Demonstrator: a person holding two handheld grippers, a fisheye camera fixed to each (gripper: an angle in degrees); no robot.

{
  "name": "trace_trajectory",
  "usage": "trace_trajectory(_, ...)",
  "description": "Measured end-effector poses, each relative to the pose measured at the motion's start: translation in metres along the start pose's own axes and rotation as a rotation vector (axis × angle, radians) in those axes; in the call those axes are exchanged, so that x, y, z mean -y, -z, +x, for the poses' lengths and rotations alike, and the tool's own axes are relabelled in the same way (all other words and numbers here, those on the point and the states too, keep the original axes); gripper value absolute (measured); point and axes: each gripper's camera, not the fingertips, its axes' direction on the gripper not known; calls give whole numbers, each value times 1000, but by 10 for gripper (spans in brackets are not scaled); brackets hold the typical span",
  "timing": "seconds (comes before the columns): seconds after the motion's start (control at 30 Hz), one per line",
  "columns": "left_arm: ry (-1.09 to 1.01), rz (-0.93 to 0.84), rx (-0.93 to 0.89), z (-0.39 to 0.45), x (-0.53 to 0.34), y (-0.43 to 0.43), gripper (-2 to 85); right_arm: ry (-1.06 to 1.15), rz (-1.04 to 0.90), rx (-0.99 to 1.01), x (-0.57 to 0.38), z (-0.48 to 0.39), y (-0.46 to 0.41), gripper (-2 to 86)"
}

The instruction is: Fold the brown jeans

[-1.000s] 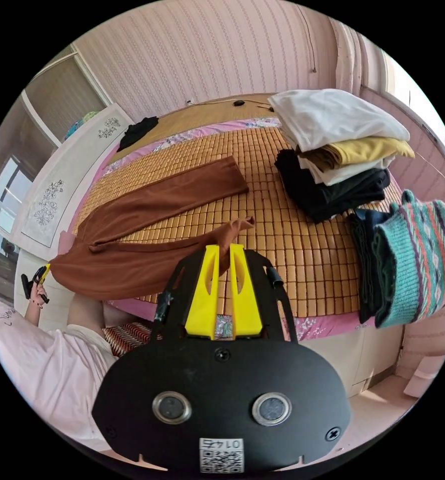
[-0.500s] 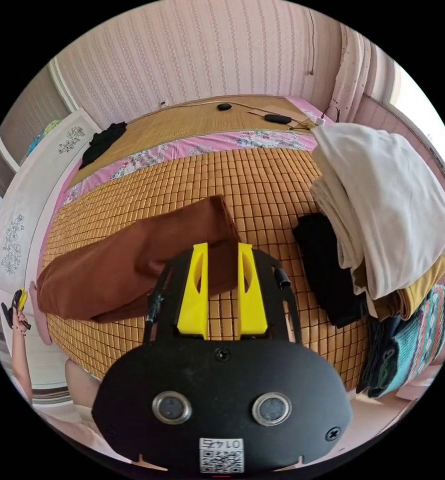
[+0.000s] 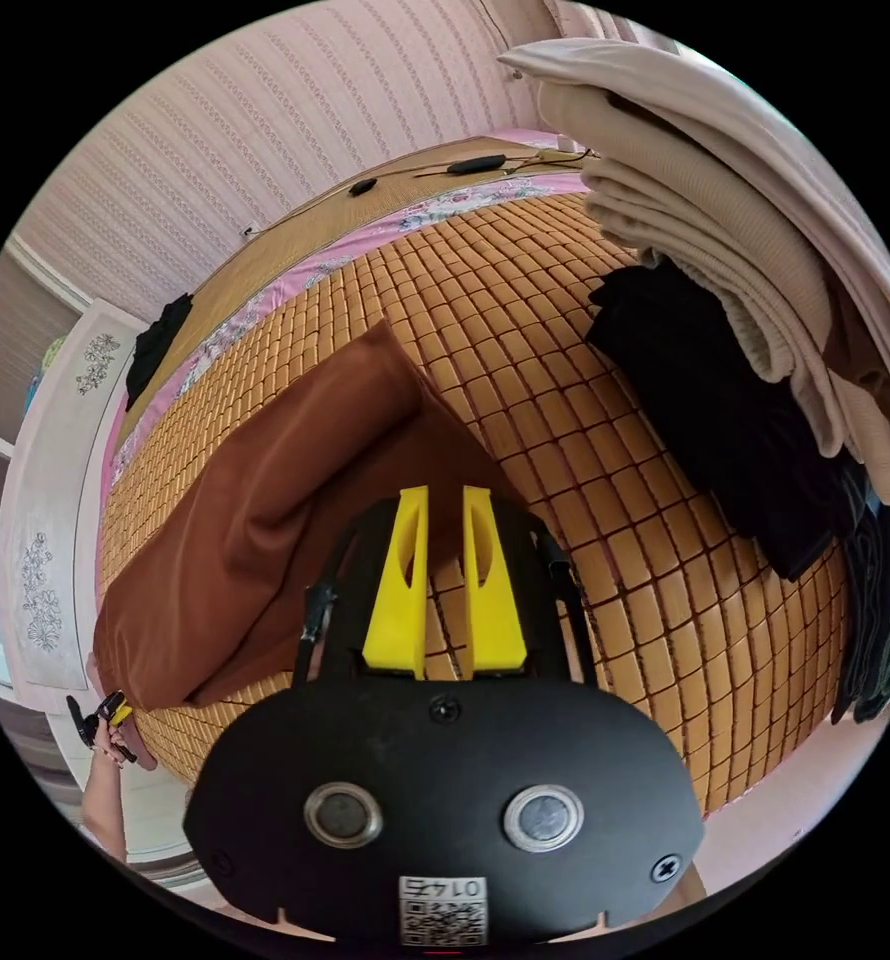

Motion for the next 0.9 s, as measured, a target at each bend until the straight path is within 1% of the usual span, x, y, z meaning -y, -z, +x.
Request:
trace_trajectory(0.07,-50,-30,24,9,2,-19,87,-7,38,-157,-1,-1,0,91)
trace_trajectory(0.13,-92,-18,47,12,0,-29,54,5,47,-233,-4,-3,-8,114)
trace_trajectory(0.17,-108,-3,56,14,-3,-37,37,19,-33,-222,-2,-3,-21,105)
trace_trajectory(0.2,-122,3,63,15,-5,-41,30,23,-54,-214,-2,-3,-24,101)
trace_trajectory(0.23,-164,13,90,20,-9,-49,19,60,-31,-223,-4,-9,-22,52)
trace_trajectory(0.27,-224,21,133,27,-14,-57,10,75,-45,-271,-5,-12,-21,23)
trace_trajectory(0.3,-255,21,157,31,-17,-60,8,81,-51,-309,-6,-14,-20,19)
trace_trajectory(0.37,-315,24,194,34,-29,-72,1,144,-30,-261,-18,-12,-6,6)
trace_trajectory(0.4,-320,22,191,32,-32,-75,0,142,-6,-232,-23,-9,1,5)
trace_trajectory(0.47,-329,-2,179,19,-45,-88,0,107,46,-101,-45,14,27,1)
trace_trajectory(0.53,-336,-18,189,5,-58,-96,2,117,60,-60,-65,32,48,-1)
trace_trajectory(0.63,-371,-52,221,-18,-84,-107,10,174,27,-27,-106,60,87,0)
trace_trajectory(0.73,-411,-76,217,-40,-116,-119,41,204,-2,10,-152,87,127,9)
trace_trajectory(0.83,-483,-87,275,-52,-155,-129,71,135,-26,64,-191,122,154,21)
trace_trajectory(0.9,-540,-68,330,-51,-182,-130,79,69,-40,54,-206,143,164,29)
